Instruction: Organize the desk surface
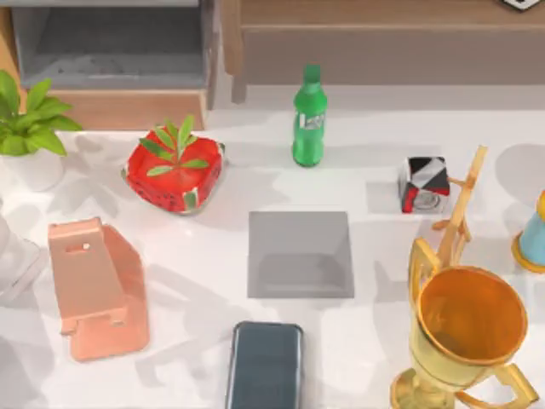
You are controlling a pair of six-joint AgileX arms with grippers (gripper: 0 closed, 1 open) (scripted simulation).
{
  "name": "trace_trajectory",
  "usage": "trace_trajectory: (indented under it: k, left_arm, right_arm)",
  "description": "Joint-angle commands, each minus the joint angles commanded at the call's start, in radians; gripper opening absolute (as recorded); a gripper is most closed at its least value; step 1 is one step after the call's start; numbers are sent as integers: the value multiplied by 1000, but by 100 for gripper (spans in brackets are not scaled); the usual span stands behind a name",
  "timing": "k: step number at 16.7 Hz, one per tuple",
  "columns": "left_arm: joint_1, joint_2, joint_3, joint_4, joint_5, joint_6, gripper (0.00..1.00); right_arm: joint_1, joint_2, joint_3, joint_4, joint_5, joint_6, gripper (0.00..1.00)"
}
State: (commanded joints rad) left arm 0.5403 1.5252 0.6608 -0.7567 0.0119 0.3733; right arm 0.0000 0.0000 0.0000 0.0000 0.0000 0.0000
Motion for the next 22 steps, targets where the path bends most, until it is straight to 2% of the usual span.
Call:
trace_trajectory:
  k: [5, 10, 17, 19, 22]
  left_arm:
    - [-28, -97, 99, -193, 27, 35, 0]
    - [-9, -146, 281, -395, -17, -17, 0]
    - [-8, -143, 304, -416, -21, -27, 0]
    - [-43, -150, 356, -422, -19, -63, 0]
    - [-152, -141, 494, -433, -13, -163, 0]
  right_arm:
    - [0, 0, 0, 0, 0, 0, 100]
    - [0, 0, 0, 0, 0, 0, 100]
    - [0, 0, 0, 0, 0, 0, 100]
    - [0, 0, 0, 0, 0, 0, 100]
    - [0, 0, 0, 0, 0, 0, 100]
